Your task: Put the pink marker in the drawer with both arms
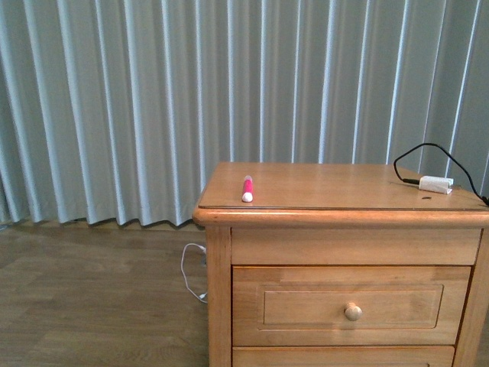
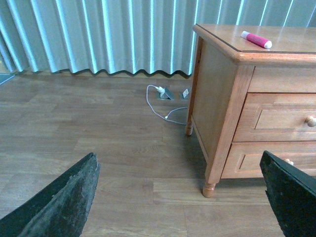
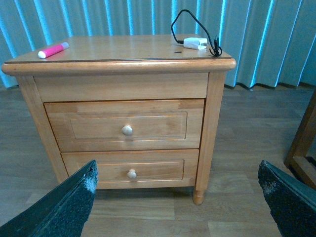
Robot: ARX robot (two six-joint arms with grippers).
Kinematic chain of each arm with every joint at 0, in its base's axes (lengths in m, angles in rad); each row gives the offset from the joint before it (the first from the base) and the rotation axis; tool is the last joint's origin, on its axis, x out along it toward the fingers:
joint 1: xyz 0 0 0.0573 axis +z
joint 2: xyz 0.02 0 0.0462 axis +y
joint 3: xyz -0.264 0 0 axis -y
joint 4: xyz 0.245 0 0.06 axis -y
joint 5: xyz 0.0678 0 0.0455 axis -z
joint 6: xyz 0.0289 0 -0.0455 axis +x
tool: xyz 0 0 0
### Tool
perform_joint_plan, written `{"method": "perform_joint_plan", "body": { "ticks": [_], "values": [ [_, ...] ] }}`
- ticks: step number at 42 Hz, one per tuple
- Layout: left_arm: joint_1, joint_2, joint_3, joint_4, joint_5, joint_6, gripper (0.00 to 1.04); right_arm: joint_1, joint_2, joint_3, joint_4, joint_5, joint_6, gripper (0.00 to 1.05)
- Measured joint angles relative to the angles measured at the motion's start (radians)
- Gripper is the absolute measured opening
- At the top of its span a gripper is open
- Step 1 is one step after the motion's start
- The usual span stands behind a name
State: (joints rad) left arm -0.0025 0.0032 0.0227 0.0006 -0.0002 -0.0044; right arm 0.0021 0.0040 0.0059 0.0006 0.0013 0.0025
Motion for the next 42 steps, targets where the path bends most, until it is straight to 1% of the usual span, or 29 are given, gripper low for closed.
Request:
{"method": "perform_joint_plan", "body": {
  "ticks": [29,30,33,35,36,39,41,42],
  "values": [
    [0.000,0.000,0.000,0.000,0.000,0.000,0.99,0.000,0.000,0.000,0.000,0.000,0.000,0.96],
    [0.000,0.000,0.000,0.000,0.000,0.000,0.99,-0.005,0.010,0.005,-0.019,-0.018,0.006,0.96],
    [0.000,0.000,0.000,0.000,0.000,0.000,0.99,-0.030,0.090,0.063,-0.160,-0.109,0.035,0.96],
    [0.000,0.000,0.000,0.000,0.000,0.000,0.99,-0.033,0.170,0.089,-0.193,-0.125,0.050,0.96],
    [0.000,0.000,0.000,0.000,0.000,0.000,0.99,-0.032,0.219,0.096,-0.183,-0.130,0.060,0.96],
    [0.000,0.000,0.000,0.000,0.000,0.000,0.99,-0.010,0.365,0.114,-0.083,-0.122,0.076,0.96],
    [0.000,0.000,0.000,0.000,0.000,0.000,0.99,0.016,0.470,0.134,0.009,-0.106,0.076,0.96],
    [0.000,0.000,0.000,0.000,0.000,0.000,0.99,0.034,0.550,0.151,0.079,-0.092,0.075,0.96]
  ]
}}
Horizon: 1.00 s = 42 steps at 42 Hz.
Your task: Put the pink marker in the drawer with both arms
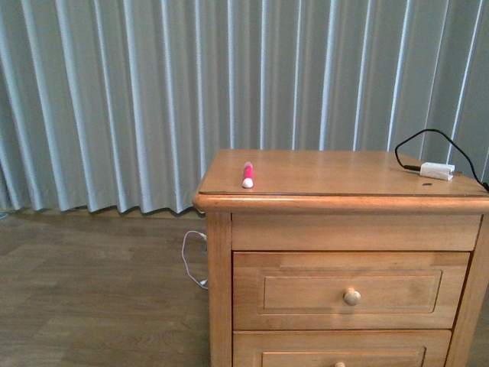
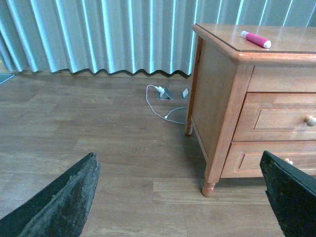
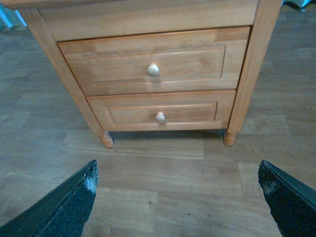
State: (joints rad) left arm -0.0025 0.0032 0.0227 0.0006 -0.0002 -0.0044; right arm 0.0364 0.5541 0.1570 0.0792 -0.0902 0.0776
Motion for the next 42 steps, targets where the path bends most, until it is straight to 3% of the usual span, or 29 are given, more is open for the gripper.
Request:
{"method": "perform_joint_plan", "body": {
  "ticks": [10,18,27,42],
  "values": [
    [0.000,0.000,0.000,0.000,0.000,0.000,0.99,0.158,0.678,0.196,0.466,0.137,0.015,0.96],
    [0.000,0.000,0.000,0.000,0.000,0.000,0.99,0.227,1.057,0.383,0.635,0.197,0.028,0.96],
    [0.000,0.000,0.000,0.000,0.000,0.000,0.98,0.257,1.343,0.599,0.679,0.233,0.026,0.96],
    [0.000,0.000,0.000,0.000,0.000,0.000,0.99,0.238,1.628,0.920,0.628,0.257,0.008,0.96]
  ]
}}
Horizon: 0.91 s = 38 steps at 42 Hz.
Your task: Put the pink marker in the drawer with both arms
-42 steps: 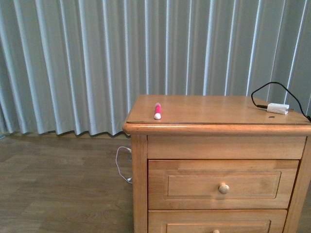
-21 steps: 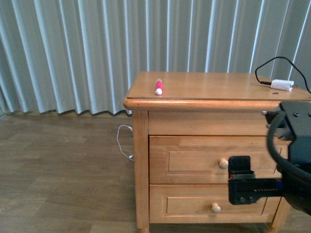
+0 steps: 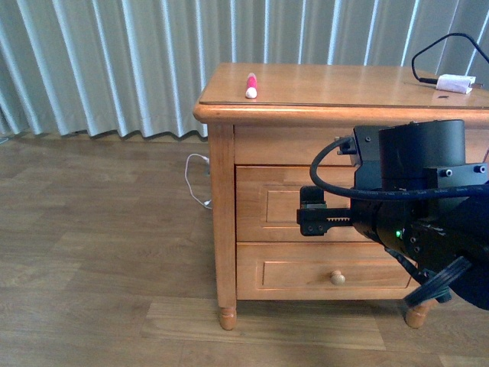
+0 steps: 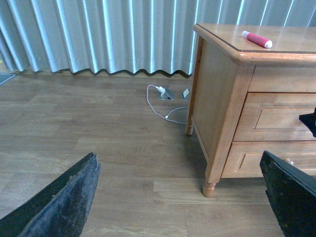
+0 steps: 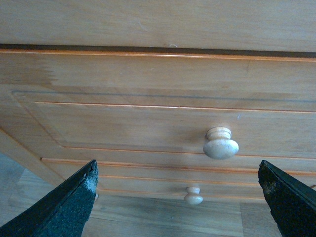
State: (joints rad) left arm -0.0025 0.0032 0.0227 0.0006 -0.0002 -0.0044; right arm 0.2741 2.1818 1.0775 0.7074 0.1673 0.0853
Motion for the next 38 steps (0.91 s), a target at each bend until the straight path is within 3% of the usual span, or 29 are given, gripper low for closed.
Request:
{"method": "perform_joint_plan", "body": {
  "ticks": [12,36,38],
  "values": [
    [0.000,0.000,0.000,0.000,0.000,0.000,0.99,-0.048,0.095,0.117,-0.033,-0.005,-0.018,0.96],
    [0.000,0.000,0.000,0.000,0.000,0.000,0.99,-0.056,0.166,0.211,-0.085,-0.011,-0.033,0.96],
    [0.000,0.000,0.000,0.000,0.000,0.000,0.99,-0.058,0.170,0.217,-0.085,-0.011,-0.034,0.89]
  ]
}}
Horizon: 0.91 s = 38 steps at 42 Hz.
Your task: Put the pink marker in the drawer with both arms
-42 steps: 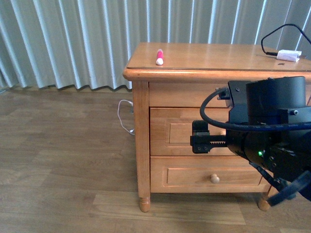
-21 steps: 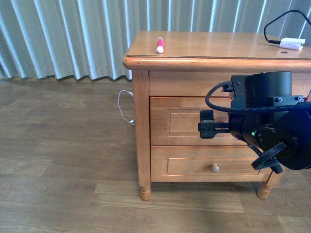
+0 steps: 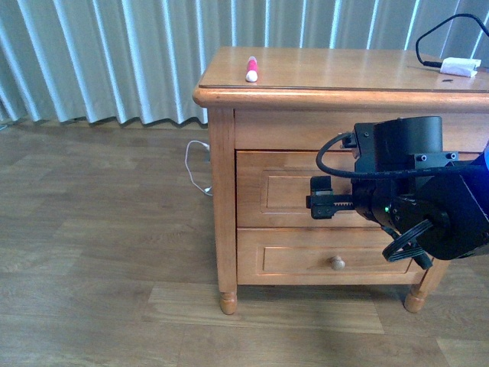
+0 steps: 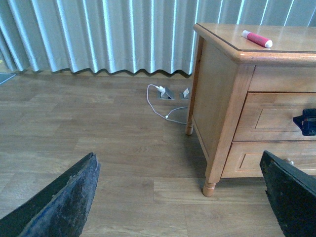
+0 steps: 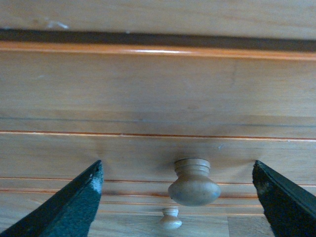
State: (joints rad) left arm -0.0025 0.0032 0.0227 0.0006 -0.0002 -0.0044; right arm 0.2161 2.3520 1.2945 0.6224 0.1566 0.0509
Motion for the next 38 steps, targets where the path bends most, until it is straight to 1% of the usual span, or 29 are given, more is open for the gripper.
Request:
{"method": "perform_joint_plan", "body": {
  "ticks": [4,9,19,22,38],
  "values": [
    [0.000,0.000,0.000,0.000,0.000,0.000,0.99,-0.003,0.005,0.004,-0.003,0.006,-0.003,0.73],
    [0.000,0.000,0.000,0.000,0.000,0.000,0.99,-0.005,0.006,0.004,-0.005,0.006,-0.005,0.60],
    [0.000,0.000,0.000,0.000,0.000,0.000,0.99,-0.004,0.010,0.006,-0.010,0.015,-0.020,0.28],
    [0.000,0.000,0.000,0.000,0.000,0.000,0.99,-0.004,0.010,0.006,-0.011,0.017,-0.021,0.24],
    [0.000,0.000,0.000,0.000,0.000,0.000,0.99,-0.003,0.010,0.002,-0.011,0.013,-0.021,0.24]
  ]
}}
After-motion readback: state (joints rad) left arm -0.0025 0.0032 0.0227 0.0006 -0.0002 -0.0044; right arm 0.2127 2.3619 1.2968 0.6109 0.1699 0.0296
